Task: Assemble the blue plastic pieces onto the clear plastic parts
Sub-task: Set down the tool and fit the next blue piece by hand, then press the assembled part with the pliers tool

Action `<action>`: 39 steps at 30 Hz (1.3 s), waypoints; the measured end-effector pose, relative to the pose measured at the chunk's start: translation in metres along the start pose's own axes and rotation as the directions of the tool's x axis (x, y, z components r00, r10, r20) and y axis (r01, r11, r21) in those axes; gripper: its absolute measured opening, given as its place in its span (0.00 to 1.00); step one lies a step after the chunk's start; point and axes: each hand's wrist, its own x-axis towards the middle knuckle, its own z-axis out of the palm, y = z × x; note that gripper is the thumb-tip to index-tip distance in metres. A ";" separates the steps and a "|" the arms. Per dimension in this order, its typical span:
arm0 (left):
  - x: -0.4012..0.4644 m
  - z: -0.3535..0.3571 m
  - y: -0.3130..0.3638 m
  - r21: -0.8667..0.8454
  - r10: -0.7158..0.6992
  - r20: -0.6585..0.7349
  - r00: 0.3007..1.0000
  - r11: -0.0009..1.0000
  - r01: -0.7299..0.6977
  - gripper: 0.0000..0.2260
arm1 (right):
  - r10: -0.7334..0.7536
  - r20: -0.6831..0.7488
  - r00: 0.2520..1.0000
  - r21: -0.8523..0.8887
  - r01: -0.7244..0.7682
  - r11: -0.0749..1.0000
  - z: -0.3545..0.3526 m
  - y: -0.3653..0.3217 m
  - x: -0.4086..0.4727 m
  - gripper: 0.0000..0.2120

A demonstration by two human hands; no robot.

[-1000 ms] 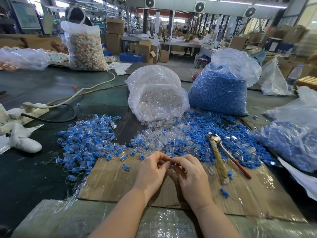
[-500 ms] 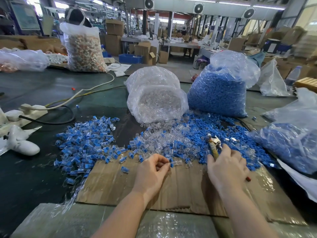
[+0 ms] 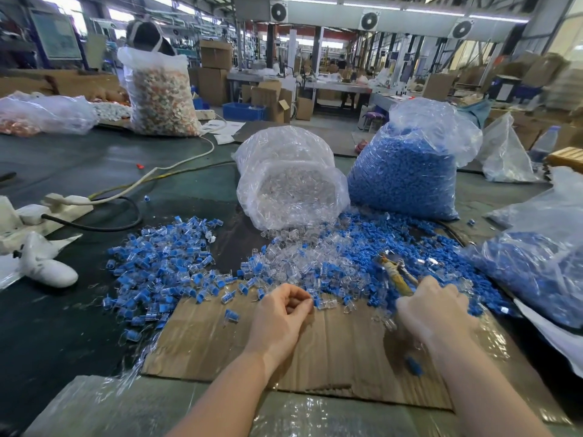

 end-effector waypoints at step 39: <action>0.039 -0.030 0.033 -0.405 -0.386 -0.170 0.907 0.866 0.293 0.07 | -0.596 0.513 0.617 0.755 0.005 0.656 -0.017 -0.040 -0.066 0.10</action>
